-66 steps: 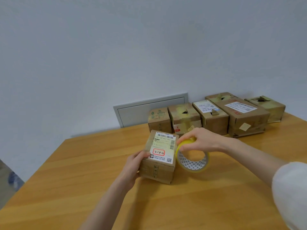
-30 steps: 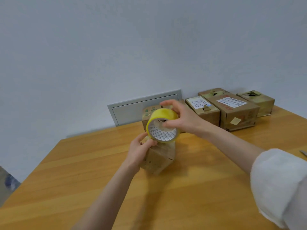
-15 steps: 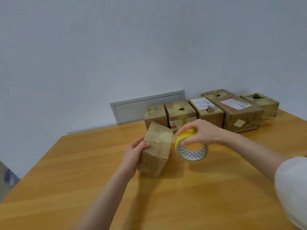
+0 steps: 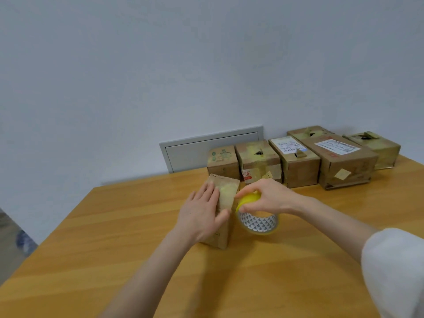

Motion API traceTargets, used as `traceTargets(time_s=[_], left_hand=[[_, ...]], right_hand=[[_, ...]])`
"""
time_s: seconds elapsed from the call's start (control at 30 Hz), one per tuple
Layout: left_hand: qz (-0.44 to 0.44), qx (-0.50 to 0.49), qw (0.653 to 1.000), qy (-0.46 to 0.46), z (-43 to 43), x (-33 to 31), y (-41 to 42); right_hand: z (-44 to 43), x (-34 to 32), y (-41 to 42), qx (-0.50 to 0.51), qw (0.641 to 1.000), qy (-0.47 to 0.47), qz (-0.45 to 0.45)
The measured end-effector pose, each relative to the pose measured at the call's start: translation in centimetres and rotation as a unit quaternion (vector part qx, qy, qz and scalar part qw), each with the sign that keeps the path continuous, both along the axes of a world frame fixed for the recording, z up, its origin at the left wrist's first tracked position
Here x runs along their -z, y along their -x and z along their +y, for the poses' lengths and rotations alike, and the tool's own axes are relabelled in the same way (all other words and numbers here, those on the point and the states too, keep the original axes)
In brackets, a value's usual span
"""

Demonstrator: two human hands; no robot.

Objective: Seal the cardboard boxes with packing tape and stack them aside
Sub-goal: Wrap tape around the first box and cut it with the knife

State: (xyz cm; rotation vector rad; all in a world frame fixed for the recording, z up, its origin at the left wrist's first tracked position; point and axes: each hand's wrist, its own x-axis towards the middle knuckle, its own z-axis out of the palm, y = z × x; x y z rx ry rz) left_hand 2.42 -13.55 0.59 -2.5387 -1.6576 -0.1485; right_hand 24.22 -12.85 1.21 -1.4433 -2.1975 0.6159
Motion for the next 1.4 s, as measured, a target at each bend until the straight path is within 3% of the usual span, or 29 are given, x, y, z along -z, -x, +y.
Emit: traceTargets(time_s=[0.13,0.3,0.37,0.43,0.53,0.63,0.77,0.83,0.87,0.93,1.0,1.03,1.2,1.4], left_hand=[[0.058,0.006,0.996,0.061,0.0,-0.1,0.7],[0.070,0.050,0.994,0.061,-0.1,0.1,0.8],[0.058,0.057,0.994,0.067,0.0,0.0,0.9],[-0.009,0.053,0.995,0.083,0.0,-0.1,1.0],[-0.128,-0.001,0.986,0.105,0.0,-0.4,0.7],[-0.134,-0.103,0.978,0.119,0.0,-0.8,-0.6],[-0.039,-0.146,0.985,0.086,-0.4,-1.3,-2.8],[-0.109,-0.148,0.978,0.101,-0.2,-1.9,-2.9],[-0.207,-0.147,0.958,0.135,-0.1,-2.3,-2.6],[-0.421,-0.138,0.872,0.207,-0.3,-2.4,-1.7],[-0.535,-0.151,0.789,0.261,-0.8,-1.5,-0.7],[-0.558,-0.162,0.766,0.274,-1.0,-0.7,-0.2],[-0.610,-0.184,0.722,0.268,-1.3,1.4,0.9],[-0.619,-0.198,0.710,0.271,-0.8,1.9,1.5]], right_hand=[[0.4,0.3,1.7,0.014,1.000,-0.008,-0.009],[0.6,0.5,2.0,0.029,1.000,0.004,-0.002],[0.4,0.6,2.0,0.033,0.999,0.002,0.001],[0.3,0.6,2.1,0.028,1.000,0.001,-0.007],[-0.2,0.8,1.1,-0.015,0.998,0.052,-0.024],[-0.8,1.0,-0.5,-0.001,0.995,0.086,-0.041],[-1.5,-0.1,-0.5,0.038,0.999,0.019,-0.008],[-1.3,-2.2,-0.2,0.040,0.998,-0.046,0.017],[-1.2,-3.5,-0.1,0.043,0.996,-0.069,0.038],[-0.9,-5.5,0.0,0.049,0.989,-0.079,0.118],[-0.8,-6.0,0.4,0.041,0.979,-0.056,0.191],[-0.9,-5.6,0.7,0.028,0.977,-0.045,0.205],[-0.8,-3.7,1.8,0.005,0.975,-0.046,0.216],[-0.1,-5.4,0.0,-0.013,0.994,-0.046,0.100]])
